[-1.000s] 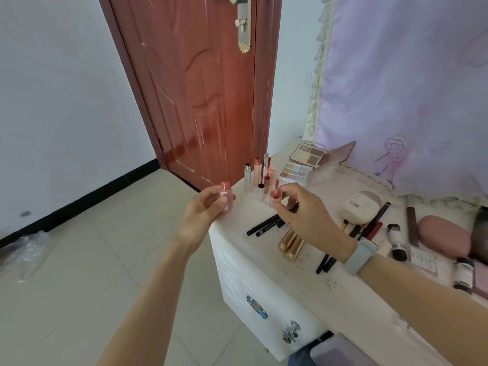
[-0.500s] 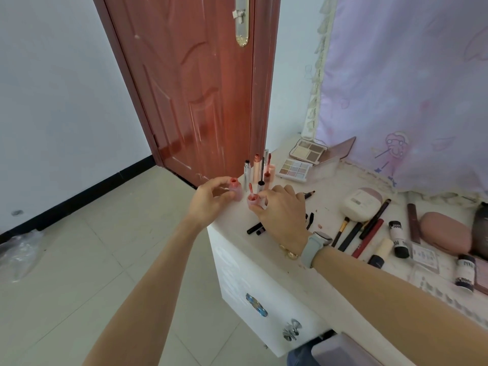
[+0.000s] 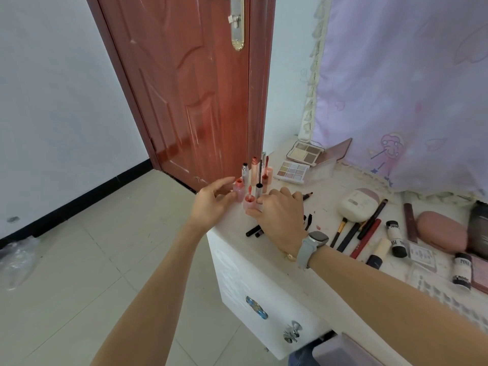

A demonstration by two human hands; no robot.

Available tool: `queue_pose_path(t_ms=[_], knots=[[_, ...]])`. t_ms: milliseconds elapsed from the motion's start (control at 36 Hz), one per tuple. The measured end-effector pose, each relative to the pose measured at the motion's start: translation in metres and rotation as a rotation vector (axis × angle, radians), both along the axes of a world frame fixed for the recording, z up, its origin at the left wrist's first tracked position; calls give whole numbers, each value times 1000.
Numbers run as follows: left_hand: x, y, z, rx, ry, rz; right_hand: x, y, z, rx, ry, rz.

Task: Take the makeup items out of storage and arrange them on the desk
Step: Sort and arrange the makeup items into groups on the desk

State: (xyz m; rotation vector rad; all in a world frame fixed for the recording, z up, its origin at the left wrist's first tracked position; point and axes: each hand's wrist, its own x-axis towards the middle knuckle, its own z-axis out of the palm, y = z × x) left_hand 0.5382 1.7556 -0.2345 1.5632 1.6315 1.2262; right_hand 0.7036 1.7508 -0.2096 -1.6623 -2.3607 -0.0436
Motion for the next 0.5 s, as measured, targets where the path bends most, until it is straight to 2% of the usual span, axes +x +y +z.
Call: queue_pose_path(t_ms=[111,194,278,389,500], knots=[[3,-11,1,20,3,96,14,-6,4,10,76,11],[11,-27,-1,145,42,233,39,-6,11,93,199,51],[32,-44,5,297,83,248,78,4,18,180,236,40],[67,-56,20,402,143,124,131,29,19,105,146,-173],[96,-58,31,364,155,0,171,44,9,-50,-38,-338]])
